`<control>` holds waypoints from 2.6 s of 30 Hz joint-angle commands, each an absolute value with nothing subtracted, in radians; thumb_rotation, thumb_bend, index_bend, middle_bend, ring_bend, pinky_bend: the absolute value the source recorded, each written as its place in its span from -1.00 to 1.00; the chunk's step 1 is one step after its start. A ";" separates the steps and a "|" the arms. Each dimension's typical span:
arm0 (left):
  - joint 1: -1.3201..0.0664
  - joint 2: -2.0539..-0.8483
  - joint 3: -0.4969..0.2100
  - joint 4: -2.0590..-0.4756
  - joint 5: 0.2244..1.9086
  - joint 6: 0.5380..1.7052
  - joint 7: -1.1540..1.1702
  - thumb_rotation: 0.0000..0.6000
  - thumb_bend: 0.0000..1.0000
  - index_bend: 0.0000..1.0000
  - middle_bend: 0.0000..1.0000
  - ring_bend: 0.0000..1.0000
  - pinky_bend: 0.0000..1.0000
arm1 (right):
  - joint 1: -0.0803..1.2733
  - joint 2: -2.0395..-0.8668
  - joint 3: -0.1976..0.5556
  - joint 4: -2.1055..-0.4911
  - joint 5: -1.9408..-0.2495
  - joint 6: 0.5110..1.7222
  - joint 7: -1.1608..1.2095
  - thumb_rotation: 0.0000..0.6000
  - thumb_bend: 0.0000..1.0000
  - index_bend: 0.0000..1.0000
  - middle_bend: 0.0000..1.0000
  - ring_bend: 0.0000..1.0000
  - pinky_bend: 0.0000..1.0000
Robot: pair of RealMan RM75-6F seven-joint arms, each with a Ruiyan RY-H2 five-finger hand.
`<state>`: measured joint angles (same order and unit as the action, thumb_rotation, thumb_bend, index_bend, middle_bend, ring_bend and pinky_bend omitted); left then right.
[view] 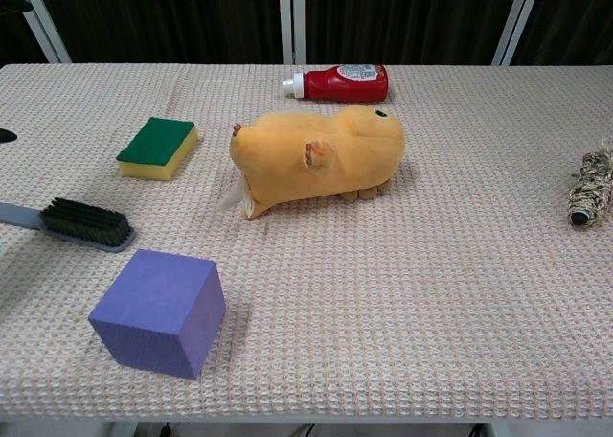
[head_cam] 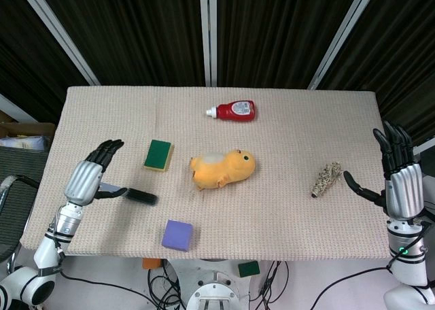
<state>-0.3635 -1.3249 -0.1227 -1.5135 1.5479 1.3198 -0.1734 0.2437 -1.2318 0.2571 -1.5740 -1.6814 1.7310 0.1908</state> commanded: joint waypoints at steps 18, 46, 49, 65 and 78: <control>-0.399 -1.321 -0.089 -1.583 1.637 1.342 -0.095 1.00 -0.94 -0.80 -0.84 -0.91 -0.58 | 0.209 -1.231 0.254 -1.524 -1.635 1.783 0.281 1.00 -0.45 -1.00 -1.00 -1.00 -1.00; -0.864 -1.458 -0.227 -1.585 1.375 0.770 0.181 1.00 -0.65 -0.78 -0.83 -0.91 -0.58 | 0.186 -1.210 0.243 -1.495 -1.589 1.758 0.310 1.00 -0.45 -1.00 -1.00 -1.00 -1.00; -0.884 -1.469 -0.217 -1.572 1.367 0.751 0.194 0.99 -0.08 -0.78 -0.83 -0.91 -0.59 | 0.186 -1.209 0.244 -1.493 -1.587 1.756 0.312 1.00 -0.45 -1.00 -1.00 -1.00 -1.00; -0.943 -1.473 -0.124 -1.529 1.239 0.641 0.299 0.99 0.30 -0.70 -0.78 -0.91 -0.59 | 0.194 -1.222 0.235 -1.467 -1.576 1.724 0.320 1.00 -0.45 -1.00 -1.00 -1.00 -1.00; -0.927 -1.379 -0.173 -1.650 1.243 0.783 0.298 0.99 0.31 -0.68 -0.76 -0.91 -0.59 | 0.189 -1.220 0.235 -1.469 -1.574 1.730 0.323 1.00 -0.43 -1.00 -1.00 -1.00 -1.00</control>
